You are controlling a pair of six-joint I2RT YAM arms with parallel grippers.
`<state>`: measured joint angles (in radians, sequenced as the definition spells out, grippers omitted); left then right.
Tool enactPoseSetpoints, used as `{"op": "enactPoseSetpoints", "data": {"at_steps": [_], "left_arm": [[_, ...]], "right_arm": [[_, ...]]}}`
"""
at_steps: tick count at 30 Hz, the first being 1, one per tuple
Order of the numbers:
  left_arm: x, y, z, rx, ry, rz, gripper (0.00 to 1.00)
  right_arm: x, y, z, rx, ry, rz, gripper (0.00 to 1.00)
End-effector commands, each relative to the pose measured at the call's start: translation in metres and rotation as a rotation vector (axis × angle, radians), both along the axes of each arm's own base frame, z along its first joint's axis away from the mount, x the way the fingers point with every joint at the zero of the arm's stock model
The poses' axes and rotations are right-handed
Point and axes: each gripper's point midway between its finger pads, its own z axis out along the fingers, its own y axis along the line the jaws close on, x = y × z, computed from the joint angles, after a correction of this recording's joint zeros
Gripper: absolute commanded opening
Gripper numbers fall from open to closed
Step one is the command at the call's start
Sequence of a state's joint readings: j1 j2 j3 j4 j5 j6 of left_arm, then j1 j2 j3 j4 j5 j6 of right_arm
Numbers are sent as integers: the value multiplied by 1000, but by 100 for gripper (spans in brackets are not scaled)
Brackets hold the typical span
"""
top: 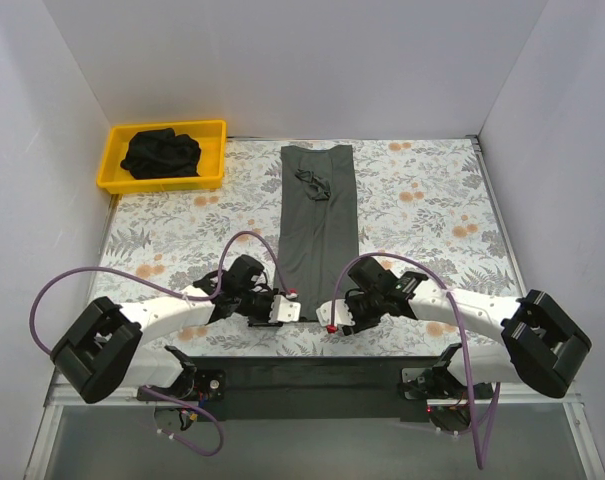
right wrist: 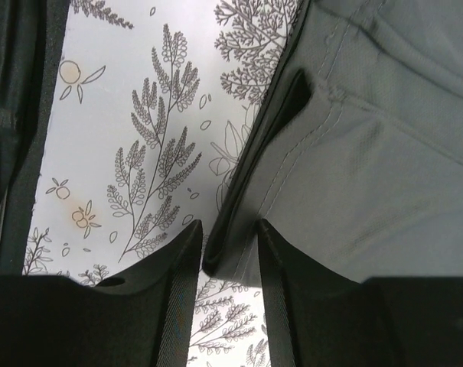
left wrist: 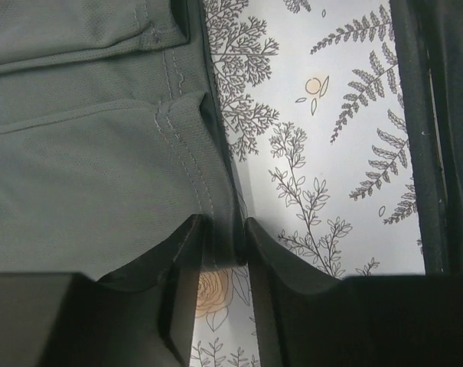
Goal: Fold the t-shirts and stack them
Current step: Fold the tshirt
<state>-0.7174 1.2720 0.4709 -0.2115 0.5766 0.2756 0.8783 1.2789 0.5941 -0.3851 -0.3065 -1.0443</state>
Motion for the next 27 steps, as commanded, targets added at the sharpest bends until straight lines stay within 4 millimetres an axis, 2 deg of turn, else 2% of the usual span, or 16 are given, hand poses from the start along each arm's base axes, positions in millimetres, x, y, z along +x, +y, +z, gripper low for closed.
{"op": "enactPoseSetpoints", "data": {"at_steps": [1,4,5,6,8,9,11,15,18,20,23,26,27], "left_arm": [[-4,2,-10,44,16,-21,27],[-3,1,-11,53,27,-12,20],[-3,1,-12,57,28,-9,11],[-3,0,-12,56,30,-10,7],[-2,-2,-8,46,23,-12,2],[-4,-4,-6,35,27,-20,1],[-6,-10,5,10,13,-43,0],[-26,-20,24,-23,64,-87,0],[-32,-27,42,-58,70,-108,0],[-26,-32,57,-80,72,-69,0],[-26,-31,68,-90,74,-73,0],[-13,-35,85,-126,44,-56,0],[-6,-38,91,-139,33,-47,0]], "right_arm": [[-7,-10,-18,-66,20,21,42],[-4,-14,-25,-90,10,-1,34],[-3,-15,-27,-92,5,-10,26],[-1,-14,-27,-91,5,-32,19],[2,-13,-25,-90,-1,-53,3],[3,-13,-23,-87,-3,-61,1],[4,-9,-15,-66,-8,-71,1],[-9,-3,4,-40,4,-46,1],[-17,1,21,-21,35,-44,1],[-15,5,35,-4,26,-44,1],[-10,7,50,26,12,-47,1],[5,12,66,49,-23,-52,1],[17,15,76,67,-47,-60,1]]}}
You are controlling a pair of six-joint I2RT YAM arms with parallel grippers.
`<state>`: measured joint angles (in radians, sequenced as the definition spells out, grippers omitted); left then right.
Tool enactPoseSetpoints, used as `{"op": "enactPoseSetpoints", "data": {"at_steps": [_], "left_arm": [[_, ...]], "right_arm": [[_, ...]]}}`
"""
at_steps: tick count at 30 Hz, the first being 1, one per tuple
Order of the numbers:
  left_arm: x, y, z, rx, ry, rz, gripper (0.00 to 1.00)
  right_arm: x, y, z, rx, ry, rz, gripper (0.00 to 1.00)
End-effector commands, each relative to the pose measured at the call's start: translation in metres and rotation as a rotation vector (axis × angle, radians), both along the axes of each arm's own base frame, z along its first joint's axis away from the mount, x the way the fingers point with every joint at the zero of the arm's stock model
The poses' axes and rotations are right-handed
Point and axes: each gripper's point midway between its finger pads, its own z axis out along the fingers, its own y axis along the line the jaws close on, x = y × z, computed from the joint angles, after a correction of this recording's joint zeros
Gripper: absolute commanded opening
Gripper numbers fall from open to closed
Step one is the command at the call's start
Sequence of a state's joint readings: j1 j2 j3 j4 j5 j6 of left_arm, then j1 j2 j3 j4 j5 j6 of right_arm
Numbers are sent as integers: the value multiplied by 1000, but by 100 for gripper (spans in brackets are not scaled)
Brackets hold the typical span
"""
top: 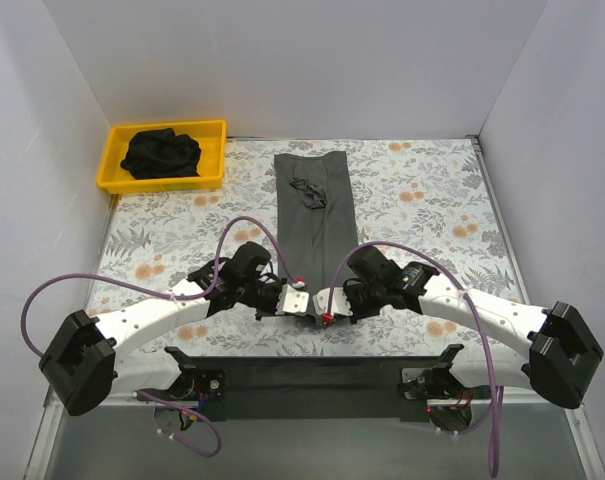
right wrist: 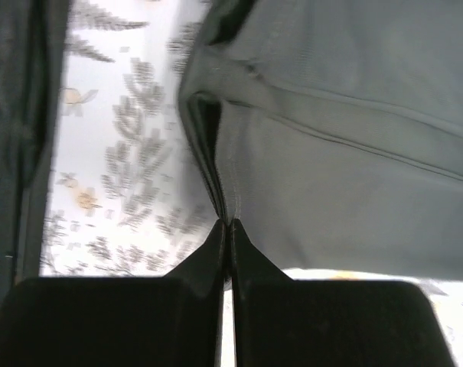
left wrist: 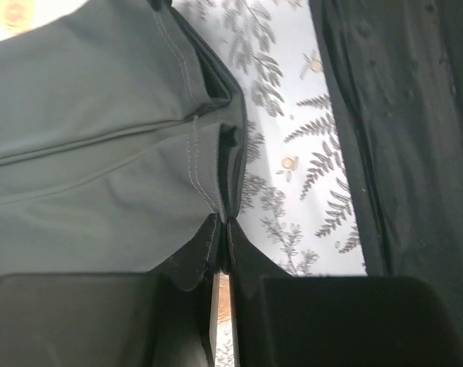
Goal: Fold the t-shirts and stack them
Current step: Fold the tshirt
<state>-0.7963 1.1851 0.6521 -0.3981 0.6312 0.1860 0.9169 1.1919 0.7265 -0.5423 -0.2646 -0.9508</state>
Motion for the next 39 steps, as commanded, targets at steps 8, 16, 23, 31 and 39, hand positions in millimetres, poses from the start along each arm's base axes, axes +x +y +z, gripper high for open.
{"op": "enactPoseSetpoints", "data": {"at_steps": [8,16,23,31,39], "left_arm": [[90,-2,56,-119,-71,116,0],[176,4,52,-115,-128,169,0],[248,9,39,-124,-172,217,0],[308,13,11,-107,-194,268,0],[333,18,-9,-107,-195,317,0]], "right_arm": [[87,18,62,80,-130,-9,1],[183,23,73,89,-193,-56,1],[255,25,58,60,-232,-70,1],[307,29,41,58,-242,-97,1],[333,32,20,58,-245,-128,1]]}}
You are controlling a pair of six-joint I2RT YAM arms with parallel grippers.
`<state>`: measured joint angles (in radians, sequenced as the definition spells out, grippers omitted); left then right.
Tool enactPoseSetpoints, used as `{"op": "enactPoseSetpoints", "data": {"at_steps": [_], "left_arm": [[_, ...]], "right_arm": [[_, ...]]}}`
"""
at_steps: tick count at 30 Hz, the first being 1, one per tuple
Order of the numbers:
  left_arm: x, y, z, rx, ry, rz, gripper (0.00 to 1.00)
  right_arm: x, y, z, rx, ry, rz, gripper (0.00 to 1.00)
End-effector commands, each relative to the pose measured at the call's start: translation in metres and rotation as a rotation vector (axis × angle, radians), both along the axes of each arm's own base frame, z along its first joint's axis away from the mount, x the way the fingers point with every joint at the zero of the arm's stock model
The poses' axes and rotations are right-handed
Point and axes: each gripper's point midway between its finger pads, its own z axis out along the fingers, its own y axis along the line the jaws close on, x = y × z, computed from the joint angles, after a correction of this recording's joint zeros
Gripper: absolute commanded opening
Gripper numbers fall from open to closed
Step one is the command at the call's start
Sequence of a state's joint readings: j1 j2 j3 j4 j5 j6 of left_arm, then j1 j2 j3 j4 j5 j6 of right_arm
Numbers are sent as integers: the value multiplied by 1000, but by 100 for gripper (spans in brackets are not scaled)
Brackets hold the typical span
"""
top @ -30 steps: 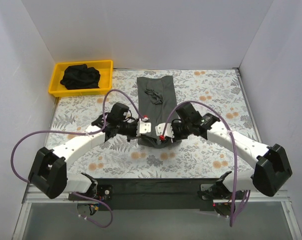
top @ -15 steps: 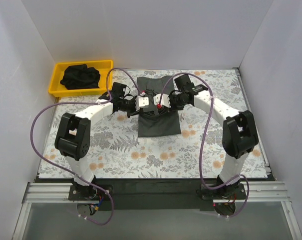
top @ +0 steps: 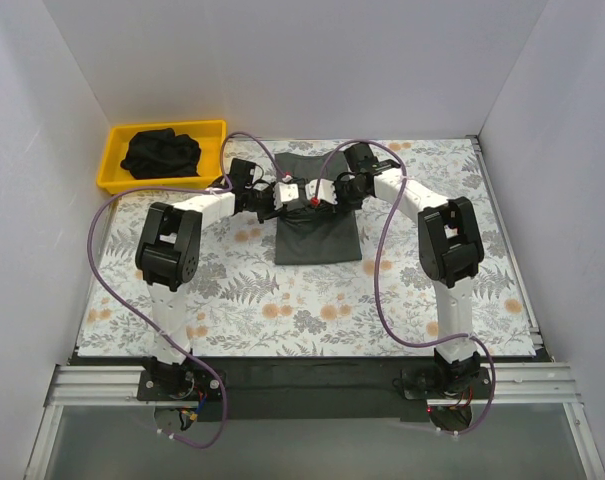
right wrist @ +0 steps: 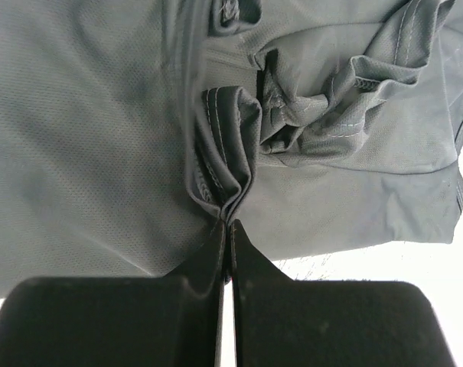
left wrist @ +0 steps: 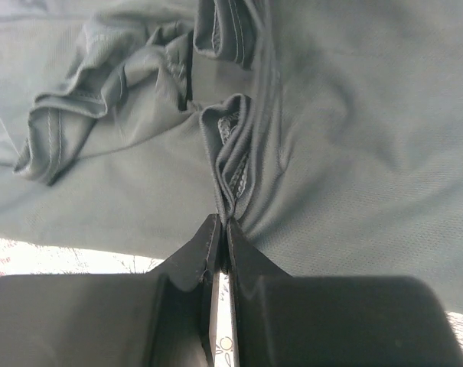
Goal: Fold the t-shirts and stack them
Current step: Fold the tshirt
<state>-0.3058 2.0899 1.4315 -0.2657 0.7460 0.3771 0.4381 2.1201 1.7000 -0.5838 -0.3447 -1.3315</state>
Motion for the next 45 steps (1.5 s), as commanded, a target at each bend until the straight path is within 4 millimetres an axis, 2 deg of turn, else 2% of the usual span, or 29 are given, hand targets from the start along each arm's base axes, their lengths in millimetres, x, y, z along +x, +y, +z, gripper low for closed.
{"op": "enactPoseSetpoints", "data": {"at_steps": [1,2,3,4,7,8,10,11,12,13,14,15,16,18,19,21,23,28,32,36,39,42,44,45], "left_arm": [[24,1,25,-24,-89,34,0],[30,1,26,-25,-104,50,2],[34,2,28,-25,-110,70,8],[41,7,27,-17,-102,119,18],[53,16,48,-52,-95,198,33],[54,18,67,-77,-108,210,39],[45,24,76,-94,-86,233,41],[34,23,97,-120,-103,223,42],[24,23,104,-134,-98,213,43],[2,24,91,-135,-47,192,45],[-14,23,104,-148,-45,173,47],[-31,18,102,-162,-14,141,47],[-50,17,89,-155,27,123,47],[-79,9,85,-133,37,65,47],[-95,9,70,-115,63,50,47],[-111,0,65,-98,52,6,47],[-120,-2,48,-64,63,3,47],[-120,-6,14,39,35,7,45],[-119,-3,-7,76,42,-1,44],[-125,-1,-16,89,48,-23,43],[-127,0,-22,101,52,-26,42],[-128,3,-29,120,60,-26,36],[-131,6,-37,137,69,-34,32],[-131,7,-39,145,66,-38,23]], "right_arm": [[23,10,22,43,-81,1,1],[24,9,21,43,-82,-10,7],[26,7,23,32,-91,-20,16],[29,6,25,29,-104,-32,31],[38,1,52,56,-141,-85,47],[38,-2,72,75,-169,-97,50],[24,-7,78,82,-150,-110,51],[13,-10,96,97,-170,-106,49],[3,-11,98,101,-159,-99,48],[-18,-16,82,91,-95,-95,47],[-33,-14,95,106,-100,-82,45],[-47,-13,93,111,-75,-66,44],[-70,-17,82,98,-31,-58,43],[-97,-12,69,78,1,-17,42],[-111,-15,59,60,22,-7,43],[-128,-10,47,44,53,15,42],[-140,-10,33,24,90,24,42],[-140,-15,-2,-28,119,16,40],[-144,-15,-18,-37,150,20,40],[-154,-27,-42,-90,170,37,38],[-152,-31,-51,-108,152,38,35],[-148,-32,-57,-116,140,22,33],[-147,-32,-60,-122,142,11,27],[-143,-34,-62,-127,136,-4,22]]}}
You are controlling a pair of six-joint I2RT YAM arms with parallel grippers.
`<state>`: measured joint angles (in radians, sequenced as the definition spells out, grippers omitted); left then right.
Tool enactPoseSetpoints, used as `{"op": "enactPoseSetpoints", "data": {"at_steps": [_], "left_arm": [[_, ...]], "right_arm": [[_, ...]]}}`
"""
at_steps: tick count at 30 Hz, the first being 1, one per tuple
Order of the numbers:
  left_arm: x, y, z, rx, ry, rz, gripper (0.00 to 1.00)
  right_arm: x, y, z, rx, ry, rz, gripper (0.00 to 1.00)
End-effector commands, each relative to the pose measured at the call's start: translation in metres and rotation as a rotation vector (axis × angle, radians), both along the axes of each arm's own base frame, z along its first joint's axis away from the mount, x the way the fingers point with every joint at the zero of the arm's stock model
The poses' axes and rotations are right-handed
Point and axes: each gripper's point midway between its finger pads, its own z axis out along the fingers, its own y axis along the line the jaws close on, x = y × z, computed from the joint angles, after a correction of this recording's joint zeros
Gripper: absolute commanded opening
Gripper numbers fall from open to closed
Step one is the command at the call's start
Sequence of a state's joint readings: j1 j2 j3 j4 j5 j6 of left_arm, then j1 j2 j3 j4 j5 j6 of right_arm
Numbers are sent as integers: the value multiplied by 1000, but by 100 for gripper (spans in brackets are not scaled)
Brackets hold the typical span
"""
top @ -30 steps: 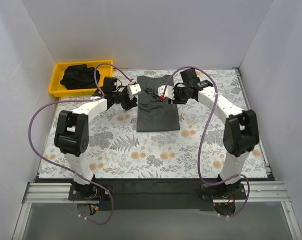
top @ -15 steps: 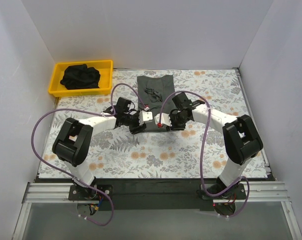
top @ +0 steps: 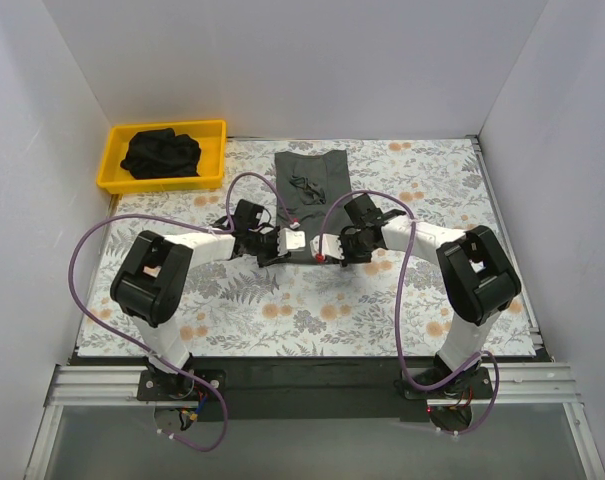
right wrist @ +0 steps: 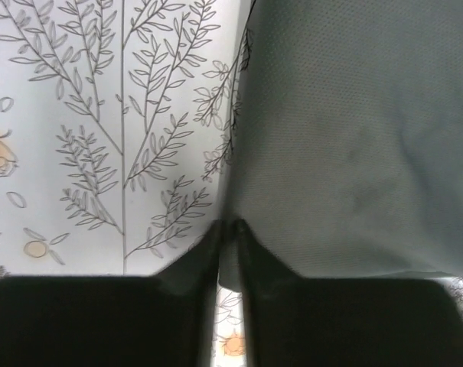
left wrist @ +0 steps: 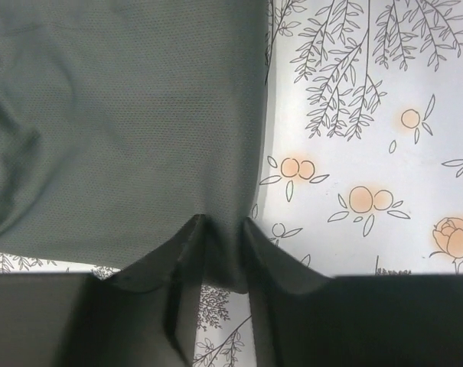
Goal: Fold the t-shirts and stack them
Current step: Fold the tshirt
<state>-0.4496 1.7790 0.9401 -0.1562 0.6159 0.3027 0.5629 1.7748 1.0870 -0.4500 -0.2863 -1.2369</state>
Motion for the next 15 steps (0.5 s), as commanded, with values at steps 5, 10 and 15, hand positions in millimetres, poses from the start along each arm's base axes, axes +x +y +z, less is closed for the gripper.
{"op": "enactPoseSetpoints", "data": {"at_steps": [5,10,15], "left_arm": [[2,4,-4,32,-14,-24,3],[12,-7,36,-34,-27,-23,0],[22,-15,81,-90,-58,-27,0]], "right_arm": [[10,-7,-11,-31,-8,-59,1],[27,-2,33,37,-45,-101,1],[30,2,75,85,-72,-98,1]]}}
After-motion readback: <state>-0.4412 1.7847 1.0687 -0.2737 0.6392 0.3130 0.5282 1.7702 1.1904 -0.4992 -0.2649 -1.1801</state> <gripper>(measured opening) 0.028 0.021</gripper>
